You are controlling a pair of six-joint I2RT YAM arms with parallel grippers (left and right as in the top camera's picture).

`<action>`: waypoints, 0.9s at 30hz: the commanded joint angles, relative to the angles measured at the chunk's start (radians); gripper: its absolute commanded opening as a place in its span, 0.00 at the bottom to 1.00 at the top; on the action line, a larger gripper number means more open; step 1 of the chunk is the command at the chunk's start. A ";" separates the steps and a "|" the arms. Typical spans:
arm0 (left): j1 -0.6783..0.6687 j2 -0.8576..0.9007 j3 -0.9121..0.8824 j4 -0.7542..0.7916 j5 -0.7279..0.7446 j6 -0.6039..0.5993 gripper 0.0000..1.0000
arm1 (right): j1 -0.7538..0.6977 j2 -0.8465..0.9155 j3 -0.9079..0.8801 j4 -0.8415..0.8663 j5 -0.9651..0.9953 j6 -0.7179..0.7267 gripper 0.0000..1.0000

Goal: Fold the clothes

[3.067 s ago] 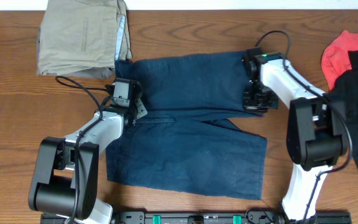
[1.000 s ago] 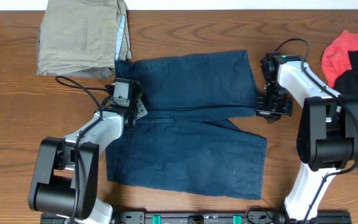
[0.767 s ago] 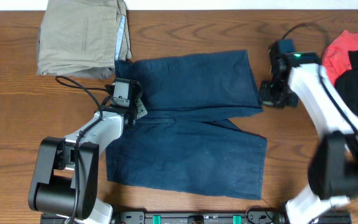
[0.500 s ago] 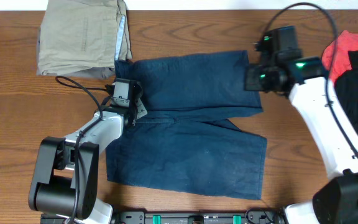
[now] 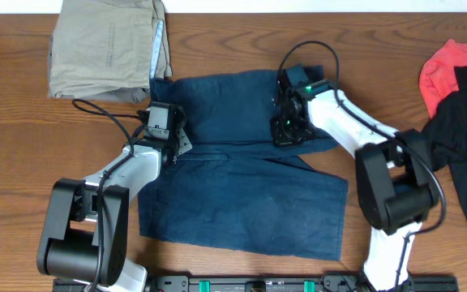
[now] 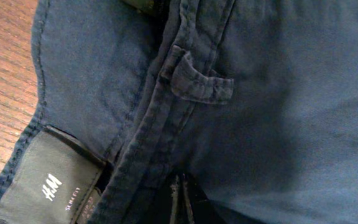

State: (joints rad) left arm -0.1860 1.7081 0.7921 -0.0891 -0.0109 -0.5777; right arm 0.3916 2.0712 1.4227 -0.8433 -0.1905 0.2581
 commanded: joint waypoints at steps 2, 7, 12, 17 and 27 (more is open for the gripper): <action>0.005 0.009 -0.023 -0.007 -0.026 -0.003 0.06 | -0.004 0.064 -0.004 -0.021 0.051 -0.027 0.01; 0.005 0.009 -0.023 -0.008 -0.026 -0.003 0.06 | -0.022 0.121 -0.005 -0.088 0.130 -0.027 0.01; 0.005 0.009 -0.023 -0.011 -0.026 -0.003 0.06 | -0.054 0.132 -0.006 -0.179 0.301 0.075 0.01; 0.005 0.009 -0.023 -0.027 -0.026 -0.003 0.06 | -0.103 0.132 -0.006 -0.275 0.418 0.158 0.01; 0.005 -0.090 -0.023 -0.143 -0.026 -0.004 0.06 | -0.184 0.132 -0.006 -0.364 0.502 0.202 0.01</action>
State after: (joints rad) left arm -0.1909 1.6672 0.7895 -0.1947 0.0048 -0.5777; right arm 0.2398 2.1479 1.4517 -1.2156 0.2039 0.4290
